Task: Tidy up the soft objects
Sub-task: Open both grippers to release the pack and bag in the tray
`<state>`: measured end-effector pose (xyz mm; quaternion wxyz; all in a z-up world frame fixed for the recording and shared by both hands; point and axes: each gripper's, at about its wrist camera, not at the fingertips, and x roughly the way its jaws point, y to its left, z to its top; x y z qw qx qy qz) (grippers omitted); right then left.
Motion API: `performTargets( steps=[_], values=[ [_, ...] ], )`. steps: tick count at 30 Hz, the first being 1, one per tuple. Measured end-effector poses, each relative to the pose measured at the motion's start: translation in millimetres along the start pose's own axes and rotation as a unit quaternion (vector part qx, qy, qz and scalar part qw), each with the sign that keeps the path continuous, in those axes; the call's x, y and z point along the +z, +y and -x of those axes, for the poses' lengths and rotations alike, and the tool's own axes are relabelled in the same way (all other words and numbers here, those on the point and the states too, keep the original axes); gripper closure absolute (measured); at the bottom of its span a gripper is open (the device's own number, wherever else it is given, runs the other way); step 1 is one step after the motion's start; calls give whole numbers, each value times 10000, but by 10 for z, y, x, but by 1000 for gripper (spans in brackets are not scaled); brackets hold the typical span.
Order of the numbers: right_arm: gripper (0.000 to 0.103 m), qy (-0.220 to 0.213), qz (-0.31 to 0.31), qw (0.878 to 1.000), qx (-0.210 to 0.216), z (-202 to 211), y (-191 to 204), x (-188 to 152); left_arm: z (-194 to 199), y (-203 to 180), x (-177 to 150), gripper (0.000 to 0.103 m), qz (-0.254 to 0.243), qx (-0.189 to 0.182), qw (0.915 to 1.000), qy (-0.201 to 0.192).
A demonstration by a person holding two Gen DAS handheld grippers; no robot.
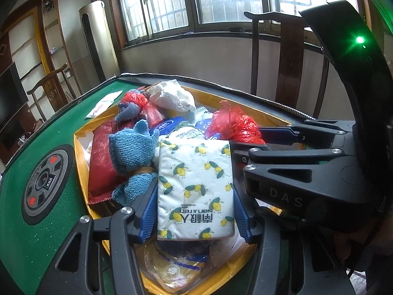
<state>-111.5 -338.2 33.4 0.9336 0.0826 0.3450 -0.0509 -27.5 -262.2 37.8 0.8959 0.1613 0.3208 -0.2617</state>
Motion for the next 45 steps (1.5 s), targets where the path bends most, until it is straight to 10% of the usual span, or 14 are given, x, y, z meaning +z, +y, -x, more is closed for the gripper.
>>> performTargets(
  steps=[45],
  values=[
    [40,-876,-690,9915,-671,627,230,-67,418,531,-214,22,639,-204,9963,-543]
  ],
)
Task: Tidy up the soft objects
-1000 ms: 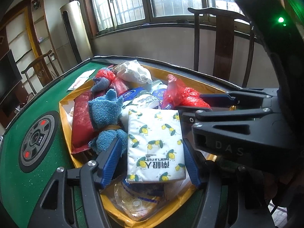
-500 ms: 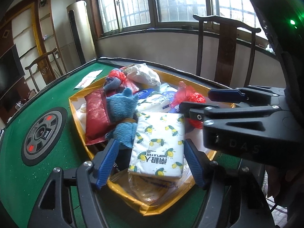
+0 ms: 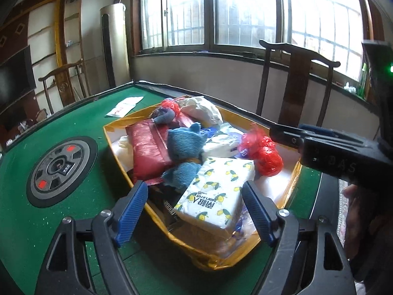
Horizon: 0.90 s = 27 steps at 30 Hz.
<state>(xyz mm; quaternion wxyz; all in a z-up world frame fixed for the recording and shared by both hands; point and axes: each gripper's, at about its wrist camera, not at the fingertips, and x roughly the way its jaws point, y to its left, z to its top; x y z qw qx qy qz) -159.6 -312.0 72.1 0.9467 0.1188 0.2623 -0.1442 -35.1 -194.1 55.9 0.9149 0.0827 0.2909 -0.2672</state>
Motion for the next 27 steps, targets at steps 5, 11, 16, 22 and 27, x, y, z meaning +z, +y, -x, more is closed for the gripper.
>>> performTargets(
  steps=[5,11,16,22,27],
  values=[
    [40,-276,-50,9993,-243,-38,122,-40,-32,39,15,20,-6,162,9991,387],
    [40,-604,-416,9966,-378,-48,36,-78,52,15,22,20,-152,710,9970,268],
    [40,-510,-643,9962,-295,-102,-71,-67,3,98,41,20,104,201,9991,351],
    [40,-587,-596,9963,-204,-63,-60,-76,-75,129,23,20,247,137,9985,460],
    [40,-623,-512,9965,-240,-18,-34,-66,77,73,54,20,163,255,9995,100]
  ],
)
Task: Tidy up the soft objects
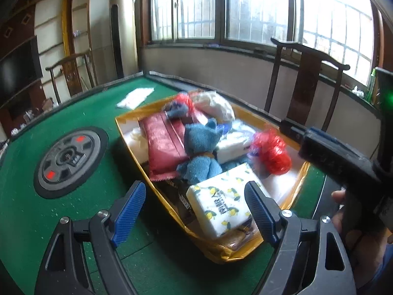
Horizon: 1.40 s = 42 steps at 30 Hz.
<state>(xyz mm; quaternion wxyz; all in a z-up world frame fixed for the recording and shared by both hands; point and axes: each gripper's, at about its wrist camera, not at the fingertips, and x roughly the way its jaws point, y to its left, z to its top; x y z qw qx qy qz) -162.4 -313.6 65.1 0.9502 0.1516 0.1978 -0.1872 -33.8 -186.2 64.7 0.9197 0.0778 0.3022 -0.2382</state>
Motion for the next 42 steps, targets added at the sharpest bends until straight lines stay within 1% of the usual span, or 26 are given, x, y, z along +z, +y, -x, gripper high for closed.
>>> performTargets(
  steps=[3,5,6,8,9,10,11,14,15,17,22,23,24,25,29,31,42],
  values=[
    [40,-11,69,10000,10,36,24,8,57,-30,11,20,-73,251,9996,-85],
    [40,-3,112,9999,28,57,45,5,71,-25,21,20,-29,224,9997,-80],
    [40,-15,133,9999,35,72,56,4,66,-31,28,20,-23,302,9995,-42],
    [40,-40,180,9998,38,94,78,1,36,-56,39,20,-92,618,9980,52],
    [40,-58,198,9998,37,103,84,-3,34,-61,45,20,-124,673,9976,53],
    [40,-76,221,9997,37,114,97,-9,32,-65,51,20,-143,665,9977,61],
    [40,-91,252,9996,38,129,112,-18,37,-59,56,20,-121,563,9983,63],
    [40,-130,324,9994,28,143,137,-22,37,-7,58,20,-8,435,9990,88],
    [40,-133,347,9993,25,140,144,-28,35,7,60,20,16,460,9989,71],
    [40,-103,372,9992,46,122,159,-35,32,25,60,20,26,634,9980,19],
    [40,-45,432,9990,69,102,177,-55,57,11,48,20,-29,803,9967,-111],
    [34,-52,443,9990,56,104,180,-56,52,10,46,20,-40,840,9964,-106],
    [22,-53,455,9989,48,101,182,-57,45,16,44,20,-38,861,9962,-87],
    [20,-71,456,9989,72,105,183,-59,38,23,44,20,-28,851,9963,-66],
    [18,-169,464,9987,131,129,194,-59,-4,65,40,20,50,810,9967,65],
    [14,-155,468,9987,128,124,192,-59,-10,74,36,20,58,825,9965,88],
    [14,-44,578,9982,140,93,245,-79,-10,69,31,20,70,872,9961,89]
  ],
)
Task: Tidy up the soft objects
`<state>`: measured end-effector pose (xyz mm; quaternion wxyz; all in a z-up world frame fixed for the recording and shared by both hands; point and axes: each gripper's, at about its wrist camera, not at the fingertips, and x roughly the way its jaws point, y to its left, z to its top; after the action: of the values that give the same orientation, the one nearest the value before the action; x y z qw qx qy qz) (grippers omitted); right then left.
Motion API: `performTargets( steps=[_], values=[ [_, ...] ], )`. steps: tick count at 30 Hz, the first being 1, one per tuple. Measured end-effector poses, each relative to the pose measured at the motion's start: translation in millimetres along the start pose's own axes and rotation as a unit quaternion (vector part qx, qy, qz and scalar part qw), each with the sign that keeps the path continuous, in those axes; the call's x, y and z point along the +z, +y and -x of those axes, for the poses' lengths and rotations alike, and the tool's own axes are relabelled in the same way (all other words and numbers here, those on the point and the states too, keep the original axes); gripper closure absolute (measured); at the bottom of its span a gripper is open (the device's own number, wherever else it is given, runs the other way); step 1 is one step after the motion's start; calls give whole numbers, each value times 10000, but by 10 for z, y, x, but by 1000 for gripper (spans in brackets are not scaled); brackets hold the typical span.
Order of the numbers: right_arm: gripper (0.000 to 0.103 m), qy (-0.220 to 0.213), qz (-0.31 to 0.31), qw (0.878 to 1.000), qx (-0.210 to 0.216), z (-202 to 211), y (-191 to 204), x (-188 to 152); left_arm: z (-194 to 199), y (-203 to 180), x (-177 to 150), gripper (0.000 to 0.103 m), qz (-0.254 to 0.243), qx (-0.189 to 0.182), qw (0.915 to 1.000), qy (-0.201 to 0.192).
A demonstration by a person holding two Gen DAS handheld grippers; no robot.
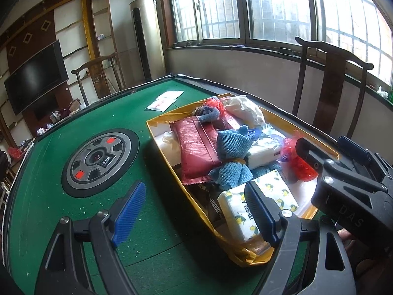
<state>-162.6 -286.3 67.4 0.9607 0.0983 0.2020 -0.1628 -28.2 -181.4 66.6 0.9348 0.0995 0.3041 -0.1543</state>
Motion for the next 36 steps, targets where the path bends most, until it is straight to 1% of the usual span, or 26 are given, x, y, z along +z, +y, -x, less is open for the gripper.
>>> performTargets(
  steps=[8,16,36],
  values=[
    [14,68,-45,9999,104,-22,-8,-2,3,0,-1,20,8,90,10000,8],
    [14,69,-45,9999,137,-17,0,-8,4,-17,-3,20,-79,348,9994,-2],
    [14,106,-104,9998,144,-46,-18,-15,-16,-8,-12,20,-96,309,9994,79]
  ],
)
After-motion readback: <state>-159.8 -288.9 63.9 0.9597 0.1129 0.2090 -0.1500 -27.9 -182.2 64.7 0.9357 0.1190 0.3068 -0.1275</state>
